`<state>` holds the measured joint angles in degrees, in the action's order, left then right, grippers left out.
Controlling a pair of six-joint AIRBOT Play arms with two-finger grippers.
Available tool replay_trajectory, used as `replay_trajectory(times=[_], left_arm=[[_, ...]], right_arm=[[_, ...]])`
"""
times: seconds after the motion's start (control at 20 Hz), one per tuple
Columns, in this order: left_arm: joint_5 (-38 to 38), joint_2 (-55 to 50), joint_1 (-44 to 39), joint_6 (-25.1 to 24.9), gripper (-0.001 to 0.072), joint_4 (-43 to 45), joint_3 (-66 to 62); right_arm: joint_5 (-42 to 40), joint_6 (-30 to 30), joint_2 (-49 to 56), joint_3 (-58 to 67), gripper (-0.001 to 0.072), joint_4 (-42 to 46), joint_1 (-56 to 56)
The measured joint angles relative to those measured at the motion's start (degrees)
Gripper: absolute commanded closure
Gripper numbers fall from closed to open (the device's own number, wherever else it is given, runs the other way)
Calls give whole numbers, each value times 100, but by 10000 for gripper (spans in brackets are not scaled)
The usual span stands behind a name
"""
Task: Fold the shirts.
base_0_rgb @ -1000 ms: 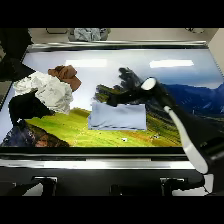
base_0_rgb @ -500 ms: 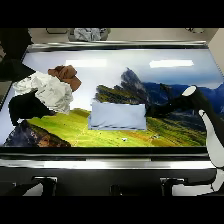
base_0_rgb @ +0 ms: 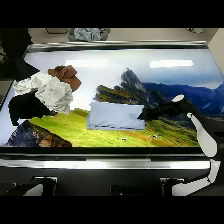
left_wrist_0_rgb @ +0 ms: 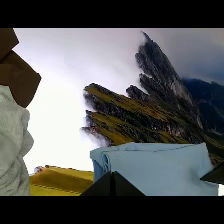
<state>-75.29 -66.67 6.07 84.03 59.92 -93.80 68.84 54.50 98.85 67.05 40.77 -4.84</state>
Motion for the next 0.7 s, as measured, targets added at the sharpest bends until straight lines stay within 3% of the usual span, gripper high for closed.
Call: replay_trajectory(times=[0.3,0.7], left_arm=[[17,0,-24,0,680,7,0],[26,-2,-46,0,680,11,2]], right_arm=[[-13,-348,-70,935,660,-212,-802],[70,-44,-341,1939,658,-251,-3383]])
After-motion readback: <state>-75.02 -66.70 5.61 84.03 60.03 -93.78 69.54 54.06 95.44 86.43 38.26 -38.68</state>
